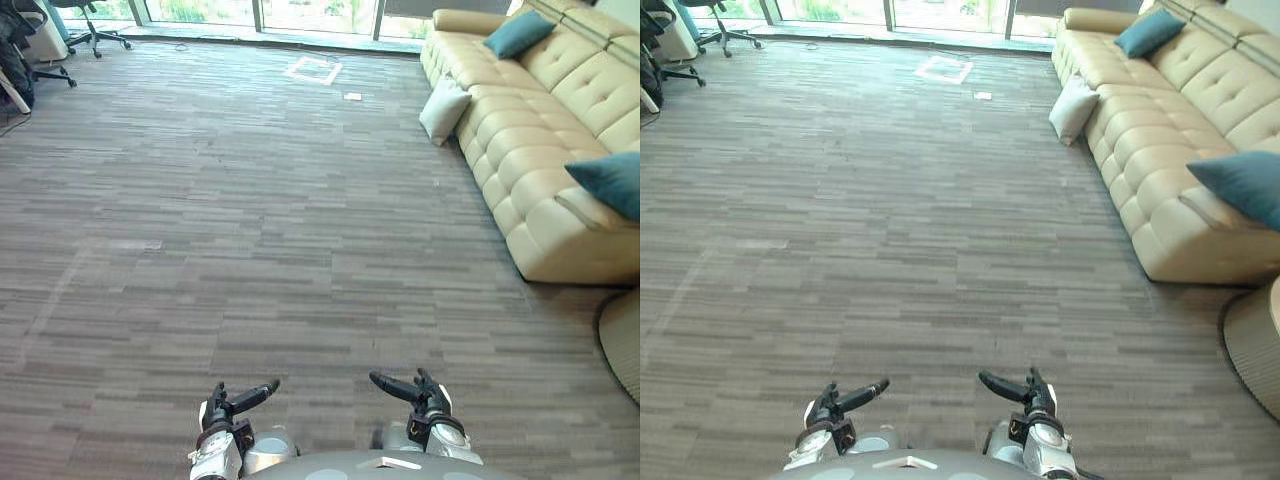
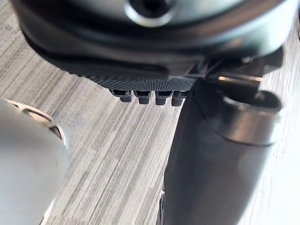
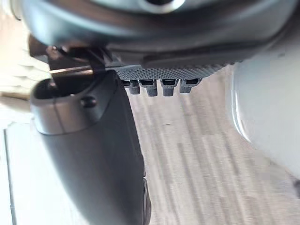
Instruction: Pick up cushions and gather them together orderly.
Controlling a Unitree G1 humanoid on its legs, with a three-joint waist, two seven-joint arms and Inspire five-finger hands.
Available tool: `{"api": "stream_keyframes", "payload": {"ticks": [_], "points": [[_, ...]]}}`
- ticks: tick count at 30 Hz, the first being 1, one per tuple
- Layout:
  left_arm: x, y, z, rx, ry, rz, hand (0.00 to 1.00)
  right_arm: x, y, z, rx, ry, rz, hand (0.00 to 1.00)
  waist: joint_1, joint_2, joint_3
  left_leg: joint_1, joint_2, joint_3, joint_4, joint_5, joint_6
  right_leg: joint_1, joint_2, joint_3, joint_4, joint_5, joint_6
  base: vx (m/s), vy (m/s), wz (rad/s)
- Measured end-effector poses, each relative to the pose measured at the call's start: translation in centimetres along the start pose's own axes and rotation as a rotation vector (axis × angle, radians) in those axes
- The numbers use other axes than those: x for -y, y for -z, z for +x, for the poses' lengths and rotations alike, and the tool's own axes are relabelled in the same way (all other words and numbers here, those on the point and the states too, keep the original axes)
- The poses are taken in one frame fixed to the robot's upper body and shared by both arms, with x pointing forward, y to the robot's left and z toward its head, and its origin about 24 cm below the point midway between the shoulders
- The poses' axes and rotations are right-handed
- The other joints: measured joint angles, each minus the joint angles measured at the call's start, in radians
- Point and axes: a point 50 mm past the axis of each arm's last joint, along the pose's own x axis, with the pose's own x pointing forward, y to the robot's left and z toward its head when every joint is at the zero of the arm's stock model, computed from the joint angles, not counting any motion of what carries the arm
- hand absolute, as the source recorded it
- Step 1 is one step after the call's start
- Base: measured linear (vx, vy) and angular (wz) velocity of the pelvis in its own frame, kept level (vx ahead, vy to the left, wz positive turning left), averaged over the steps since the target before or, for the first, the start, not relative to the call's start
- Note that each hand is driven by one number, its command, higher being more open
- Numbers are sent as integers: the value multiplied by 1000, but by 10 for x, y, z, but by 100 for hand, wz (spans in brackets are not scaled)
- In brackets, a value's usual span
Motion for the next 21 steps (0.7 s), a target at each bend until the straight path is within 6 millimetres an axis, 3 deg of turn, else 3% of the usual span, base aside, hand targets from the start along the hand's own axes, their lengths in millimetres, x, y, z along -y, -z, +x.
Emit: {"api": "stream_keyframes", "payload": {"ticks": [1, 3, 4, 5, 6, 7, 8, 9, 10, 12, 15, 18, 20, 21], "points": [[0, 1, 0, -5, 3, 9, 100, -1, -2, 0, 5, -2, 1, 100, -3, 0, 0, 31, 0, 0, -24, -3, -6, -20, 15, -19, -60, 1, 0, 768, -131, 21], [3, 2, 0, -10, 19, 59, 100, -2, -6, 2, 20, -7, 4, 100, -10, 4, 1, 112, 6, -6, -87, -11, -17, -66, 56, -36, -240, 50, -39, 822, -183, 43], [8, 9, -2, -33, 41, 84, 100, 1, -8, 3, 20, 0, -4, 100, -23, 36, -10, 152, 45, -54, -84, -9, -28, -29, 95, -59, -250, 116, -153, 750, -214, 54], [9, 10, -2, -34, 45, 84, 100, 1, -9, 3, 18, 1, -6, 100, -22, 41, -12, 150, 50, -58, -76, -3, -33, -28, 95, -60, -245, 113, -156, 760, -232, 57], [17, 9, -3, -29, 77, 92, 100, 7, -10, 5, 10, 21, 4, 100, -19, 57, -5, 126, 60, -87, 4, 54, -64, -27, 85, -66, -192, 85, -172, 745, -267, 22], [18, 11, -3, -32, 78, 96, 100, 10, -11, 5, 10, 30, 2, 100, -30, 70, -6, 69, 73, -120, 156, 124, -75, 12, 85, -68, -193, 67, -185, 583, -225, 24], [20, 11, -4, -34, 80, 93, 100, 11, -11, 5, 7, 32, 1, 100, -33, 76, -6, 48, 79, -133, 207, 145, -82, 29, 92, -67, -211, 63, -186, 677, -246, 18], [20, 12, -4, -32, 75, 73, 100, 14, -9, 5, -7, 40, -8, 100, -32, 95, -5, -77, 114, -186, 493, 219, -128, 122, 132, -62, -313, 51, -175, 728, -217, -15], [21, 7, -5, -11, 68, 32, 100, 10, -6, 5, -25, 32, -11, 100, -24, 110, 6, -202, 161, -182, 764, 216, -135, 237, 185, -34, -427, 41, -170, 694, -174, -24], [17, 0, -3, 14, 55, 19, 100, 3, -1, 6, -57, 12, -18, 100, -12, 95, 16, -295, 180, -142, 840, 178, -120, 339, 208, 9, -518, 31, -166, 544, -81, -45], [17, -8, -3, 56, 57, 12, 100, -3, 3, 4, -75, -7, -30, 100, 7, 77, 25, -411, 182, -85, 744, 125, -81, 429, 212, 57, -600, 28, -158, 304, -4, -52], [18, -16, -3, 90, 57, -7, 100, -3, 6, 4, -88, 2, -24, 100, 17, 65, 32, -502, 154, -34, 394, 103, -63, 515, 192, 105, -663, 12, -118, 482, 108, -52], [20, -20, -4, 113, 60, -15, 100, -1, 9, 3, -96, 18, -26, 100, 27, 53, 35, -534, 116, -32, 210, 147, -66, 566, 160, 132, -687, -20, -82, 584, 261, -50], [19, -20, -4, 118, 57, -26, 100, 2, 13, 1, -109, 24, -28, 100, 38, 47, 22, -547, 106, -16, 156, 219, -42, 597, 140, 156, -698, -59, -52, 762, 357, -65]]}}
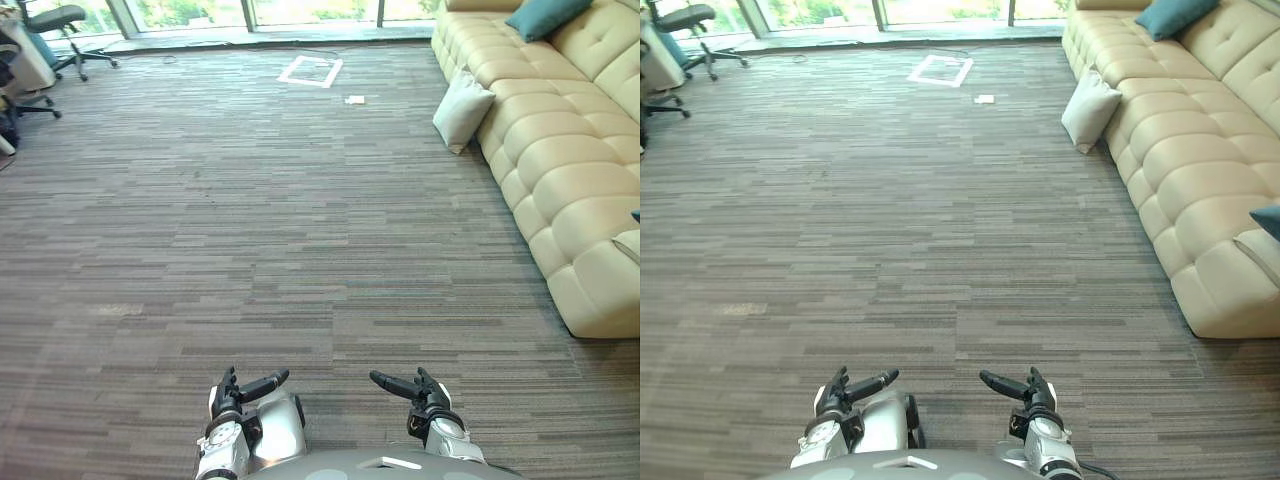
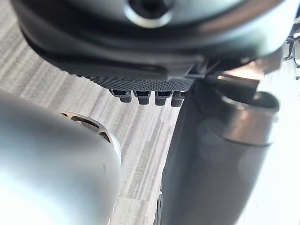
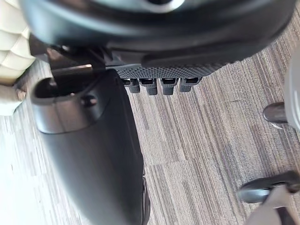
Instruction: Pick up cushions and gather them together orderly.
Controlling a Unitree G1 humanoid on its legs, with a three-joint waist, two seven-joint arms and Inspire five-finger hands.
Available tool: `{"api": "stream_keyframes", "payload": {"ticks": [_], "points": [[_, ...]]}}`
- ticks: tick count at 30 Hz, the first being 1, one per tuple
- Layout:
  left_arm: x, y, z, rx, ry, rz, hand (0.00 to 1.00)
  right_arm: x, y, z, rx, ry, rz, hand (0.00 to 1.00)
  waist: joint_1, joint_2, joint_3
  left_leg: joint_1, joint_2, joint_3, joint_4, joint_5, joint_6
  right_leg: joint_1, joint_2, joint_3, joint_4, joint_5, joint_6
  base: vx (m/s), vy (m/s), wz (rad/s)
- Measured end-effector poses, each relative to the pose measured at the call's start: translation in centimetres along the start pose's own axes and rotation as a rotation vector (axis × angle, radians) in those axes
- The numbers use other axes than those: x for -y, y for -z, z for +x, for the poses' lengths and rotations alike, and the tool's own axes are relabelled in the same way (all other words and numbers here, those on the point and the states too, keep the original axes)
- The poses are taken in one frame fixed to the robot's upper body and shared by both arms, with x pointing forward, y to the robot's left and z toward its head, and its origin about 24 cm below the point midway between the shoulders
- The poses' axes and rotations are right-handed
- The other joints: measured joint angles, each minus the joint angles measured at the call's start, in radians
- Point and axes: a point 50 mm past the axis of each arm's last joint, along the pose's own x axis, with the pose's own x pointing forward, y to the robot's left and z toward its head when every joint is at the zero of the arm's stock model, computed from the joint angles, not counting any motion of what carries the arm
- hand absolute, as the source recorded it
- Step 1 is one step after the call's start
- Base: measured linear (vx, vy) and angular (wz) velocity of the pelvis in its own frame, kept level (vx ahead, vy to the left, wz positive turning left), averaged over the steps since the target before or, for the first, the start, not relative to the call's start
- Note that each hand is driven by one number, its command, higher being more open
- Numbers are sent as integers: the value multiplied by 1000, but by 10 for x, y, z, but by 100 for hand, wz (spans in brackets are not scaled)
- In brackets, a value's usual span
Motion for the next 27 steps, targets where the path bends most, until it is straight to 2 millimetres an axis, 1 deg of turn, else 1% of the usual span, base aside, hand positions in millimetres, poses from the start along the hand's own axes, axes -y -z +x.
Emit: {"api": "stream_keyframes", "payload": {"ticks": [1, 2, 3, 4, 5, 6, 7, 8, 9, 10, 11, 12, 13, 14, 16, 17, 18, 19, 20, 21, 22, 23, 24, 25, 26, 27], "points": [[-3, -1, 1, 5, -5, 6, 100, 0, 9, -2, -26, 1, 4, 100, 11, -17, -29, -3, -15, 21, 34, 31, 26, 7, -34, 20, 15, -24, 17, 598, 259, -63], [-6, -2, 1, 6, -10, 12, 100, -1, 13, -3, -38, 0, 7, 100, 13, -36, -39, -1, -23, 27, 49, 31, 27, 1, -49, 22, 47, -30, 27, 613, 263, -46], [-11, -2, 2, 1, -21, 21, 100, -3, 14, -4, -42, -4, 9, 100, 13, -59, -48, 16, -41, 49, 68, -1, 54, -45, -88, 29, 170, -31, 30, 493, 227, -33], [-12, -2, 3, -3, -24, 29, 100, -3, 14, -4, -41, -6, 8, 100, 14, -69, -49, 36, -51, 61, 80, -33, 61, -107, -113, 42, 321, -17, 52, 577, 312, -29], [-14, -4, 5, -12, -24, 49, 100, -2, 12, -3, -34, -6, 7, 100, 11, -79, -44, 76, -66, 72, 89, -77, 71, -210, -147, 62, 572, 58, 102, 551, 310, -17], [-14, -4, 6, -18, -24, 56, 100, -1, 11, -3, -29, -2, 5, 100, 7, -80, -42, 93, -72, 73, 90, -91, 72, -241, -157, 72, 650, 75, 111, 516, 277, -1], [-14, -1, 7, -45, -28, 66, 100, -1, 8, -2, -18, -3, 6, 100, 3, -82, -37, 168, -90, 72, 81, -129, 72, -310, -183, 67, 843, 83, 123, 503, 226, 10], [-15, 3, 6, -61, -37, 71, 100, -1, 6, -2, -4, -5, 2, 100, -6, -73, -30, 261, -106, 70, 35, -154, 72, -360, -196, 41, 926, 79, 116, 500, 196, 14], [-14, 3, 6, -62, -36, 76, 100, -1, 4, -2, 4, -6, 2, 100, -11, -72, -30, 295, -109, 68, 15, -159, 71, -379, -196, 26, 936, 78, 116, 474, 137, 14], [-13, 6, 5, -67, -28, 94, 100, -1, 1, -2, 24, -9, 5, 100, -16, -63, -32, 344, -109, 63, -28, -170, 68, -430, -194, -16, 927, 71, 105, 530, 92, 14], [-13, 8, 4, -73, -20, 105, 100, -1, -4, -3, 55, -9, 9, 100, -25, -57, -31, 406, -109, 56, -77, -185, 65, -500, -189, -75, 882, 68, 99, 528, 64, 16], [-14, 11, 3, -83, -22, 110, 100, -1, -8, -2, 77, -10, 12, 100, -33, -55, -27, 447, -109, 51, -112, -187, 59, -540, -180, -114, 816, 57, 80, 439, 19, 16], [-16, 15, 3, -99, -24, 117, 100, -2, -11, -2, 91, -13, 13, 100, -41, -53, -27, 486, -107, 50, -143, -190, 50, -571, -169, -145, 731, 52, 71, 375, -33, 15], [-16, 17, 2, -108, -26, 119, 100, -2, -14, -2, 102, -13, 15, 100, -45, -53, -26, 528, -107, 49, -178, -195, 31, -600, -157, -182, 624, 57, 65, 630, -98, 12], [-14, 18, 2, -113, -16, 134, 100, -2, -16, -2, 116, -19, 18, 100, -46, -51, -26, 586, -105, 46, -223, -208, 10, -640, -120, -201, 456, 90, 49, 576, -114, 17], [-14, 23, 1, -129, -12, 137, 100, -3, -18, -2, 122, -23, 16, 100, -55, -39, -29, 632, -97, 33, -257, -218, -6, -642, -79, -179, 386, 192, 3, 674, -186, 47], [-9, 29, -1, -153, 5, 131, 100, -2, -19, -1, 117, -20, 3, 100, -61, -19, -35, 663, -71, -4, -256, -210, -16, -616, -51, -183, 405, 208, -77, 806, -249, 50], [-7, 28, -2, -150, 14, 130, 100, -2, -21, 0, 118, -19, -13, 100, -56, -8, -35, 654, -55, -21, -225, -196, -33, -613, -52, -189, 424, 184, -88, 690, -234, 39], [-5, 28, -1, -148, 24, 134, 100, 0, -22, 1, 114, -14, -14, 100, -56, -2, -34, 643, -54, -37, -183, -182, -41, -607, -53, -190, 437, 164, -89, 414, -175, 21], [-3, 28, -2, -148, 30, 133, 100, 2, -23, 2, 111, -7, -14, 100, -60, 9, -32, 611, -41, -56, -98, -163, -38, -589, -52, -197, 437, 144, -92, 665, -262, 28], [-1, 29, -2, -153, 26, 110, 100, 6, -22, 2, 93, 3, -19, 100, -65, 32, -31, 500, -6, -121, 176, -77, -43, -516, -30, -205, 383, 124, -99, 631, -244, 21], [-1, 30, -2, -154, 21, 99, 100, 6, -22, 2, 91, 3, -20, 100, -63, 36, -30, 473, 3, -135, 234, -58, -44, -499, -24, -205, 367, 122, -98, 704, -247, 12], [-1, 29, -3, -153, 14, 80, 100, 7, -21, 3, 88, 6, -21, 100, -61, 44, -27, 420, 22, -156, 358, -29, -56, -460, -7, -203, 334, 118, -97, 518, -133, -21], [-2, 24, -2, -127, -2, 44, 100, 4, -18, 3, 71, 2, -21, 100, -52, 54, -13, 301, 78, -148, 629, -32, -54, -335, 35, -182, 241, 102, -99, 492, -103, -31], [-2, 21, -1, -112, -1, 43, 100, 2, -16, 3, 60, -5, -28, 100, -46, 50, -9, 258, 84, -141, 683, -41, -59, -288, 40, -173, 208, 97, -97, 443, -58, -45], [-2, 15, 0, -85, 2, 43, 100, 0, -12, 2, 44, -15, -45, 100, -36, 34, -6, 188, 86, -112, 687, -56, -49, -226, 41, -152, 157, 92, -89, 402, -34, -31]]}}
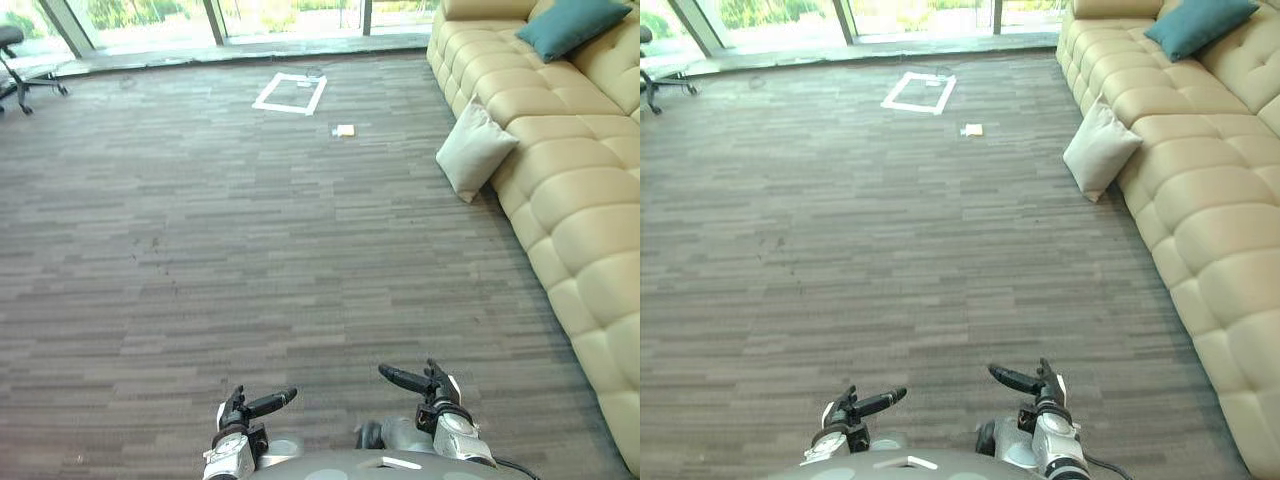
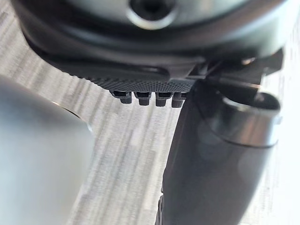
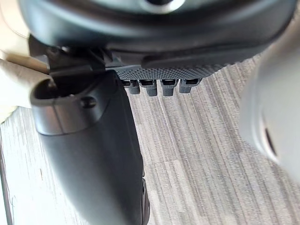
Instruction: Pick up cushions and gather them together orderly.
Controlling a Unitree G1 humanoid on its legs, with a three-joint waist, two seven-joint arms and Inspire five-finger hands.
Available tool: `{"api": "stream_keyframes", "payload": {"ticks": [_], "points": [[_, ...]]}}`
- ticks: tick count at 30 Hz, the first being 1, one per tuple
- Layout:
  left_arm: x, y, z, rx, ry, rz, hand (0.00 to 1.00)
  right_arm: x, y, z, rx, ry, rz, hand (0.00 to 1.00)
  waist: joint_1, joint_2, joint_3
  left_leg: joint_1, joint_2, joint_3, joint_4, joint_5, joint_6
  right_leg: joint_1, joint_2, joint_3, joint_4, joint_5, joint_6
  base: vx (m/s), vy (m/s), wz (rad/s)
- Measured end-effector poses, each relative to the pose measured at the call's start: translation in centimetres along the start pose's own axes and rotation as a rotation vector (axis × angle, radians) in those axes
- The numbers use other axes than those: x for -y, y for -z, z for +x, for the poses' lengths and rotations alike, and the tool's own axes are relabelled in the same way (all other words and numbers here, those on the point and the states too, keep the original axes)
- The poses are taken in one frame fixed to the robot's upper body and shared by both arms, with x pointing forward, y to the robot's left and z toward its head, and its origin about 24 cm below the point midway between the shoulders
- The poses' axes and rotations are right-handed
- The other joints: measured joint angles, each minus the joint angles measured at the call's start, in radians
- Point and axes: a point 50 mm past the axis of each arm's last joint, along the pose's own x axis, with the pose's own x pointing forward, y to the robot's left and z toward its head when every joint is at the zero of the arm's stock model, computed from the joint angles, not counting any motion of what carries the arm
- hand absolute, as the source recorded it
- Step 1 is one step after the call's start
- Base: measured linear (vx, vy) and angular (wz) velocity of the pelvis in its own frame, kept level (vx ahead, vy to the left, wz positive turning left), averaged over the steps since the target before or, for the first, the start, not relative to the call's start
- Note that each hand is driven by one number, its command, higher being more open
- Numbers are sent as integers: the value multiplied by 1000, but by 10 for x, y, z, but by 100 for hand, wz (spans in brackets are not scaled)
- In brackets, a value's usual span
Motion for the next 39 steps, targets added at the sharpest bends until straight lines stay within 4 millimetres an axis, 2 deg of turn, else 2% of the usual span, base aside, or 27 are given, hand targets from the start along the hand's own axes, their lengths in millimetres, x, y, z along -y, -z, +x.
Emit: {"api": "stream_keyframes", "payload": {"ticks": [1, 2, 3, 4, 6, 7, 8, 9, 10, 11, 13, 15, 16, 18, 21, 22, 25, 26, 27, 28, 29, 30, 31, 32, 34, 36, 39], "points": [[0, -2, 0, 11, 0, 1, 100, 0, 2, 0, -7, -2, 0, 100, 2, -4, -1, -26, 1, 14, -17, -7, 2, 18, 0, 6, -21, -1, 3, 559, -11, -46], [-2, -9, 0, 46, -3, 1, 100, -3, 4, -1, -17, -6, 2, 100, 4, -13, 0, -112, 2, 67, -155, -40, 16, 79, -3, 26, -77, -8, 18, 485, 21, -33], [-2, -9, 0, 48, -3, 0, 100, -3, 4, -1, -17, -7, 2, 100, 4, -14, 0, -116, 1, 72, -172, -43, 18, 84, -4, 28, -81, -9, 19, 518, 79, -42], [-2, -11, 0, 57, -2, -2, 100, -4, 4, -1, -21, -4, -1, 100, 8, -21, 5, -147, -15, 109, -324, -45, 23, 131, -17, 42, -109, -19, 37, 373, 95, -27], [-1, -16, 1, 77, 0, -7, 100, -2, 6, -2, -26, 10, -1, 100, 20, -37, 13, -166, -64, 132, -536, -22, 30, 184, -45, 58, -130, -36, 63, 448, 156, -37], [0, -16, 0, 83, 2, -8, 100, 1, 10, -3, -35, 17, -5, 100, 31, -34, 10, -168, -91, 131, -676, 37, 38, 209, -55, 74, -132, -56, 83, 642, 278, -64], [2, -14, -1, 76, 5, -21, 100, 1, 14, -4, -47, 16, -14, 100, 48, -32, -5, -172, -96, 129, -694, 149, 88, 226, -64, 106, -129, -90, 106, 548, 250, -66], [0, -17, 0, 83, 4, -18, 100, -2, 16, -4, -55, 9, -18, 100, 53, -44, -15, -179, -114, 137, -670, 134, 102, 234, -81, 122, -123, -100, 119, 677, 281, -41], [-3, -21, 2, 91, 3, 10, 100, -8, 21, -6, -66, -6, -19, 100, 45, -76, -31, -177, -136, 151, -664, 101, 113, 214, -116, 138, -88, -97, 115, 345, 126, -12], [-4, -21, 2, 90, 2, 24, 100, -8, 22, -7, -69, -8, -17, 100, 45, -87, -38, -175, -145, 159, -660, 87, 124, 196, -134, 149, -55, -94, 121, 560, 243, -9], [-8, -19, 3, 75, -7, 42, 100, -9, 24, -7, -75, -13, -14, 100, 48, -104, -43, -124, -183, 186, -627, 9, 142, 109, -194, 200, 206, -47, 178, 585, 314, -15], [-9, -14, 4, 51, -11, 56, 100, -6, 20, -6, -56, -7, -18, 100, 42, -101, -39, -33, -216, 187, -640, -47, 144, -25, -230, 248, 568, 51, 222, 535, 264, 0], [-9, -11, 3, 38, -13, 60, 100, -6, 18, -6, -47, -10, -18, 100, 40, -100, -37, 25, -232, 185, -665, -63, 142, -78, -238, 247, 694, 51, 230, 466, 199, 7], [-6, -6, 2, 22, -7, 74, 100, -7, 14, -6, -24, -13, -15, 100, 30, -78, -38, 152, -248, 173, -753, -79, 135, -183, -231, 200, 807, 42, 215, 345, 98, 16], [-5, -2, 1, 9, 5, 103, 100, -7, 4, -6, 38, -18, -12, 100, 4, -72, -38, 250, -247, 131, -837, -97, 125, -318, -215, 96, 740, 19, 185, 468, 10, 40], [-6, 2, 1, -11, 1, 108, 100, -6, -2, -6, 69, -20, -4, 100, -9, -69, -34, 313, -242, 113, -879, -106, 113, -373, -198, 47, 607, 3, 159, 551, -128, 43], [-6, 6, 1, -30, 3, 109, 100, -4, -6, -5, 83, -16, 15, 100, -11, -62, -32, 405, -223, 89, -930, -139, 75, -408, -147, -1, 291, 25, 137, 453, -138, 33], [-6, 7, 0, -33, 6, 109, 100, -3, -7, -4, 83, -13, 21, 100, -14, -61, -31, 435, -219, 77, -951, -151, 61, -417, -128, 1, 217, 82, 101, 751, -271, 56], [-4, 14, -2, -57, 12, 104, 100, -1, -7, -4, 81, -6, 18, 100, -24, -49, -44, 471, -200, 46, -954, -154, 54, -395, -109, -2, 232, 135, 29, 673, -257, 50], [-2, 16, -2, -64, 18, 101, 100, -2, -7, -4, 77, -7, 15, 100, -23, -36, -47, 467, -180, 41, -937, -148, 45, -387, -105, -16, 238, 119, 24, 842, -352, 52], [1, 16, -2, -62, 32, 98, 100, 0, -7, -2, 64, -2, 9, 100, -25, -25, -49, 425, -154, 27, -815, -128, 21, -368, -94, -33, 253, 62, 13, 561, -251, 21], [2, 15, -2, -61, 33, 93, 100, 1, -7, -2, 58, 1, 6, 100, -27, -18, -49, 393, -138, 14, -729, -117, 20, -352, -85, -36, 248, 46, 9, 794, -353, 13], [2, 15, -2, -63, 25, 71, 100, 1, -6, -2, 49, -1, 2, 100, -28, -3, -42, 291, -100, -32, -470, -42, 1, -293, -56, -38, 216, 17, 2, 582, -237, -19], [0, 12, -1, -56, 11, 48, 100, 1, -5, -1, 38, 0, -1, 100, -24, 8, -35, 189, -56, -61, -218, -7, -17, -226, -21, -26, 172, 2, -8, 683, -268, -32], [-1, 6, -1, -29, 8, 39, 100, -3, -1, -2, 16, -7, 0, 100, -17, -6, -22, 97, -26, -43, -24, -11, -12, -122, 6, 9, 110, -14, -11, 454, -120, -48], [-3, -1, 0, 8, 4, 40, 100, -6, 4, -3, -5, -18, -9, 100, -3, -34, -17, 17, -7, 17, -13, -23, 3, -38, 12, 65, 46, -24, -8, 492, -44, -79], [-3, -8, 0, 43, 6, 33, 100, -5, 6, -3, -16, -13, -6, 100, -1, -35, -15, -103, -6, 71, -187, -62, 22, 54, 10, 144, -35, -31, 6, 463, 42, -76]]}}
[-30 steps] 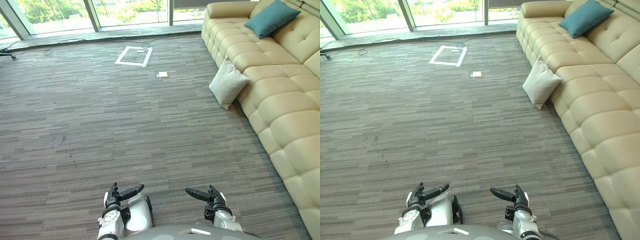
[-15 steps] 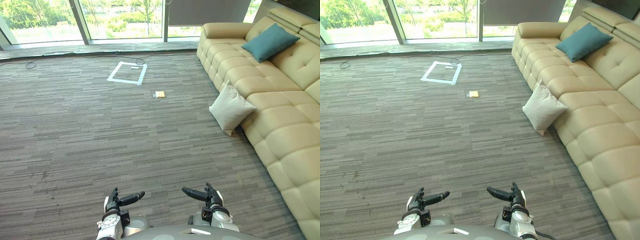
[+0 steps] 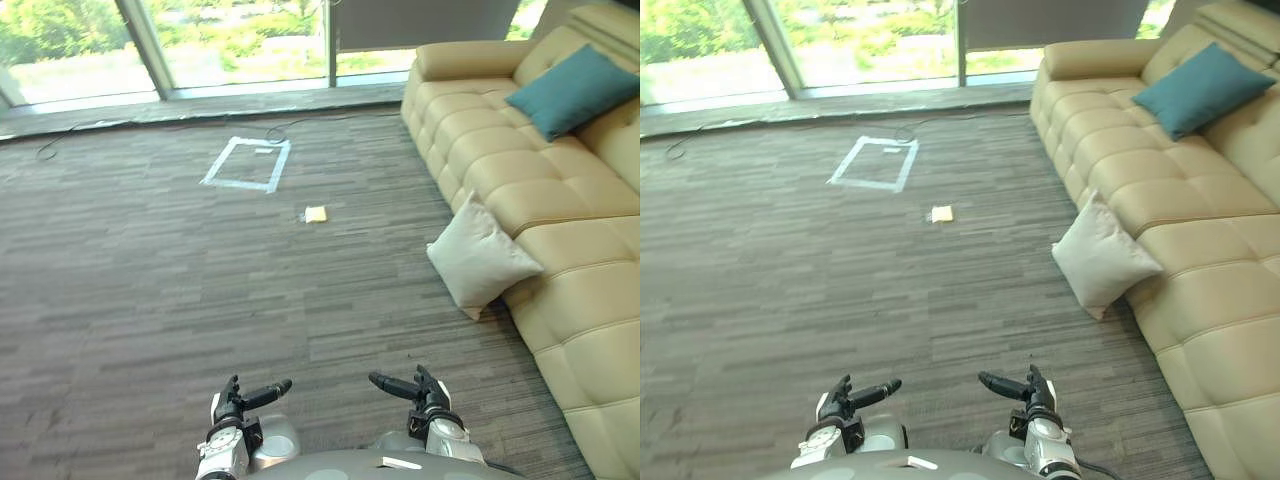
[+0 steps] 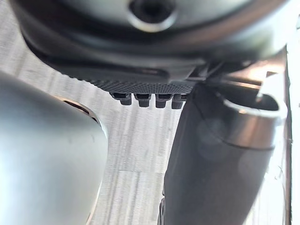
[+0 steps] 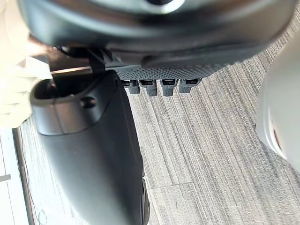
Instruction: Pick up cushions and gather them together orderly.
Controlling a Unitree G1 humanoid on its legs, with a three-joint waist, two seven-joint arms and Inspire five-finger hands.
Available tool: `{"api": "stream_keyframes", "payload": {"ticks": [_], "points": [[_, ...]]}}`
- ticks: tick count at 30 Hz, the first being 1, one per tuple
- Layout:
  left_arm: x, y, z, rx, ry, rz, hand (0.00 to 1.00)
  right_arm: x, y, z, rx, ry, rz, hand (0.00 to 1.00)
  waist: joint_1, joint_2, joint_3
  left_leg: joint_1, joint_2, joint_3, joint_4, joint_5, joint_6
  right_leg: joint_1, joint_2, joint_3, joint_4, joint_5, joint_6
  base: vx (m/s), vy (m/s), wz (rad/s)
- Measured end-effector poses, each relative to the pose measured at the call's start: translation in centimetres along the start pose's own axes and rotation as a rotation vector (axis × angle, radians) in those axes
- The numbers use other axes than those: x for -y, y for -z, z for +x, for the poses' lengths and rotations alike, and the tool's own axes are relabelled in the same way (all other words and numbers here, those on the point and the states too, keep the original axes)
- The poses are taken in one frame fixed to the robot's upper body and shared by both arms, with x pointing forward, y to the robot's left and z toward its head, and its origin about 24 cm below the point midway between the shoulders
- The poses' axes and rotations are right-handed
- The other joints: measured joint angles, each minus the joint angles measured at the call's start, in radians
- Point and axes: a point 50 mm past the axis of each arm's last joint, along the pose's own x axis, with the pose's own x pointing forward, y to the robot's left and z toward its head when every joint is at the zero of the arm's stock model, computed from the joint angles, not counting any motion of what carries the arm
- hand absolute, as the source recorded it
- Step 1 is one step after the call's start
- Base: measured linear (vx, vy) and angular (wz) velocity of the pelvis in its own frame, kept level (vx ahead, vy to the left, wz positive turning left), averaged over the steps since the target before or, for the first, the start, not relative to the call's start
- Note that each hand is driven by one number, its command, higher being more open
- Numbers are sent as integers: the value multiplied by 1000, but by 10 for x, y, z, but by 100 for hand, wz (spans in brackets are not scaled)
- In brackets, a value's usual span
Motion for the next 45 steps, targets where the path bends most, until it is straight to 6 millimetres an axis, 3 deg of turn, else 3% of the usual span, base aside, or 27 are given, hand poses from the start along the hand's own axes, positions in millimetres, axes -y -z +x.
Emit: {"api": "stream_keyframes", "payload": {"ticks": [3, 5, 6, 7, 9, 11, 12, 13, 14, 17, 18, 20, 22, 24, 25, 26, 27, 29, 30, 31, 33, 36, 39, 41, 43, 44, 45], "points": [[0, -6, 1, 26, 1, -5, 100, 1, 4, -1, -13, 15, 1, 100, 10, -16, 9, -49, -56, 4, -263, 2, 4, 88, -39, 57, -52, -13, 24, 464, 163, -71], [4, -6, 0, 30, 6, -17, 100, 5, 8, -2, -22, 28, -1, 100, 24, -7, 3, -78, -95, -20, -497, 81, -1, 131, -69, 130, -65, -44, 62, 604, 322, -97], [5, -5, 0, 26, 7, -25, 100, 6, 9, -2, -24, 29, -3, 100, 29, -2, -1, -86, -97, -33, -503, 139, 2, 137, -72, 152, -60, -56, 69, 701, 406, -117], [1, -6, 1, 27, 1, -17, 100, 3, 12, -3, -36, 22, -4, 100, 40, -16, -19, -79, -115, -32, -462, 167, 26, 133, -97, 208, -22, -68, 73, 572, 336, -83], [-6, -8, 2, 32, -9, 1, 100, -3, 18, -6, -49, -1, -14, 100, 37, -59, -36, -68, -139, 9, -441, 116, 57, 89, -142, 241, 63, -54, 98, 597, 360, -57], [-7, -6, 3, 11, -21, -3, 100, -3, 18, -6, -48, -4, -20, 100, 40, -63, -38, -7, -148, 67, -391, 36, 126, 5, -171, 283, 308, 15, 180, 494, 322, -52], [-8, -5, 3, 4, -22, -1, 100, -3, 17, -5, -45, -4, -24, 100, 40, -63, -36, 9, -148, 78, -392, 29, 136, -19, -174, 287, 367, 31, 193, 521, 342, -70], [-6, -1, 3, -18, -22, -2, 100, -4, 12, -4, -25, -15, -24, 100, 39, -47, -25, 86, -149, 95, -407, -5, 136, -108, -185, 264, 577, 55, 230, 400, 246, -76], [-3, 3, 3, -40, -20, -3, 100, -5, 8, -4, -6, -18, -22, 100, 38, -34, -17, 169, -148, 125, -445, -27, 127, -173, -203, 198, 700, 47, 217, 449, 231, -86], [-2, 7, 3, -64, -19, 5, 100, -7, 2, -3, 18, -30, -22, 100, 29, -22, -14, 291, -148, 169, -535, -42, 112, -287, -230, 38, 743, 16, 168, 298, 65, -49], [-4, 10, 2, -74, -23, 12, 100, -7, -2, -3, 43, -31, -19, 100, 17, -24, -13, 348, -140, 187, -584, -39, 94, -331, -229, -79, 661, -1, 139, 253, -6, -28], [-6, 12, 2, -82, -25, 15, 100, -7, -4, -3, 53, -30, -16, 100, 13, -27, -14, 414, -134, 221, -648, -30, 79, -366, -220, -195, 494, -2, 132, 434, -50, -43], [-7, 16, 1, -98, -22, 32, 100, -9, -10, -2, 71, -41, -19, 100, -6, -24, -14, 465, -133, 244, -702, -26, 49, -396, -177, -228, 297, 28, 118, 456, -103, -36], [-6, 21, 0, -122, -11, 36, 100, -7, -10, -1, 68, -34, -20, 100, -17, -19, -17, 507, -131, 243, -721, -34, 12, -377, -133, -212, 217, 139, 19, 456, -145, -18], [2, 24, -1, -131, 13, 38, 100, -4, -9, 0, 60, -19, -15, 100, -10, 10, -24, 517, -103, 239, -718, -10, -17, -368, -105, -216, 214, 129, -3, 597, -237, -25], [5, 23, -1, -126, 31, 57, 100, -2, -9, 0, 58, -7, 4, 100, -12, 17, -23, 521, -93, 226, -702, 17, -20, -352, -94, -217, 209, 111, -7, 464, -225, -25], [6, 23, -1, -124, 37, 61, 100, -1, -9, 0, 53, -1, 10, 100, -14, 19, -23, 517, -84, 214, -678, 29, -29, -336, -88, -218, 200, 102, -7, 427, -250, -3], [4, 19, 0, -108, 31, 44, 100, 4, -7, 1, 36, 18, -1, 100, -18, 23, -13, 375, -2, 76, -282, 98, -14, -227, -52, -222, 122, 74, -7, 351, -225, 4], [3, 19, 0, -107, 24, 32, 100, 5, -6, 1, 33, 21, -3, 100, -17, 19, -10, 346, 8, 56, -215, 109, -13, -212, -46, -217, 111, 71, -9, 276, -139, -25], [0, 17, -1, -94, 4, -7, 100, 7, -3, 1, 21, 29, -5, 100, -12, 20, -8, 261, 38, 27, -19, 87, -19, -159, -25, -188, 83, 53, -15, 203, -61, -41], [-3, 13, -1, -69, -5, -9, 100, 7, -1, 1, 5, 32, -11, 100, -4, 11, -5, 186, 41, 30, 50, 52, -24, -114, -18, -140, 68, 31, -21, 239, -8, -67], [-4, 10, -1, -48, -14, -47, 100, 6, 1, 1, -3, 29, -27, 100, 8, 4, -4, 86, 5, 19, -105, -3, -15, -57, -14, -49, 39, 21, 1, 291, 78, -96], [-1, 6, -1, -25, -15, -62, 100, 6, 4, 1, -17, 34, -29, 100, 24, -5, 0, 36, -89, -86, -335, -15, -18, -21, -33, 27, 21, 2, 26, 353, 218, -84], [-1, 5, -1, -20, -16, -81, 100, 7, 6, 0, -25, 38, -32, 100, 28, -10, 0, 1, -146, -148, -466, 20, -13, 7, -54, 81, 15, -31, 65, 347, 233, -76], [1, 8, -1, -33, -19, -102, 100, 9, 9, 0, -33, 38, -49, 100, 39, 6, -14, 4, -145, -149, -490, 130, 13, 26, -56, 139, 29, -76, 106, 378, 286, -71], [0, 6, -1, -31, -21, -108, 100, 8, 11, -1, -40, 36, -51, 100, 44, 1, -19, 5, -145, -129, -468, 112, 23, 28, -64, 159, 35, -84, 112, 355, 262, -68], [-5, 6, 0, -28, -29, -101, 100, 4, 18, -3, -60, 24, -55, 100, 52, -25, -38, 8, -152, -95, -450, 81, 31, 23, -82, 187, 46, -88, 114, 275, 178, -67]]}}
